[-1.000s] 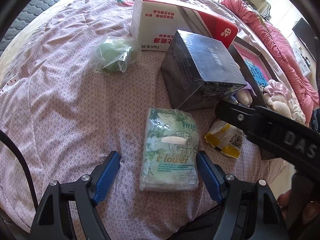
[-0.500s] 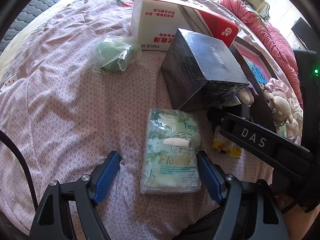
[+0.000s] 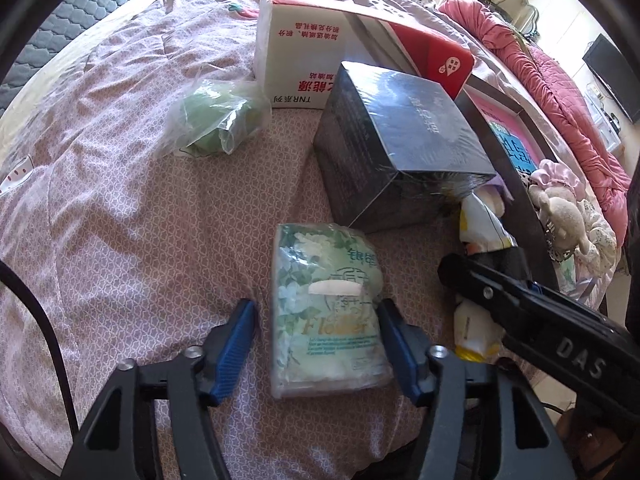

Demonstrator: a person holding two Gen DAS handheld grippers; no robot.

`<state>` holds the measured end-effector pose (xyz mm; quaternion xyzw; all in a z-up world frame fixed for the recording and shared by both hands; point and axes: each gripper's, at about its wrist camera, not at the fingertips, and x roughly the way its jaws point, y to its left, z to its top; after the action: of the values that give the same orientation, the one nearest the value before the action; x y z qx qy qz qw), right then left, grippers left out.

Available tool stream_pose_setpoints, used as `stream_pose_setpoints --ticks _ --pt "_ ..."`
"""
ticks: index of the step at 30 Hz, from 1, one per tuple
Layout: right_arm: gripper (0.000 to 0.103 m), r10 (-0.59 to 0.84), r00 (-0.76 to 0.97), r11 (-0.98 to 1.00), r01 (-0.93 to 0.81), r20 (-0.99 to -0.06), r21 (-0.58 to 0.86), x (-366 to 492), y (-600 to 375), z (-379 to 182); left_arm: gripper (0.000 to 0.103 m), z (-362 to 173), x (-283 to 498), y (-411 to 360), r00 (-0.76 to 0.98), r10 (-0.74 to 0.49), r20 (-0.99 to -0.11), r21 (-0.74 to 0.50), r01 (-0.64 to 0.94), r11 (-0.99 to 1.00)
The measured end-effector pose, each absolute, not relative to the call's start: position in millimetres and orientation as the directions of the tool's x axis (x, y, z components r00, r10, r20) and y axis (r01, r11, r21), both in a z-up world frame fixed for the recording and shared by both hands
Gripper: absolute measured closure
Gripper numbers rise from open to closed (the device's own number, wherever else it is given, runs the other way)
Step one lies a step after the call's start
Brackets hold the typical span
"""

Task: Organize soft objects
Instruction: 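Grasp the green Flower tissue pack with the left gripper while the right gripper grasps the yellow snack bag, then carry the tissue pack with the left gripper while the right gripper carries the snack bag over the tray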

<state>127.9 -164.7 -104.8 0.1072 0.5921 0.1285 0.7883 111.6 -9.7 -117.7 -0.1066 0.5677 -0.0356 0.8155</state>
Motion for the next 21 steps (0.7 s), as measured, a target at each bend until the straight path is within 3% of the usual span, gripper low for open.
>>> stream_pose_setpoints --ticks 1,4,21 --pt "0.057 0.336 0.266 0.942 -0.083 -0.904 0.326 124 -166 -103 0.057 -117 111 -10 0.363 -0.182 -0.914 -0.217 -0.057 0.974" --pt "0.058 0.358 0.266 0.934 -0.086 -0.895 0.347 115 -170 -98 0.06 -116 109 -8 0.38 -0.207 -0.902 -0.247 -0.062 0.967" --pt "0.058 0.429 0.408 0.903 -0.153 -0.806 0.402 104 -189 -42 0.062 -45 86 -11 0.515 -0.228 -0.827 -0.272 -0.01 0.962"
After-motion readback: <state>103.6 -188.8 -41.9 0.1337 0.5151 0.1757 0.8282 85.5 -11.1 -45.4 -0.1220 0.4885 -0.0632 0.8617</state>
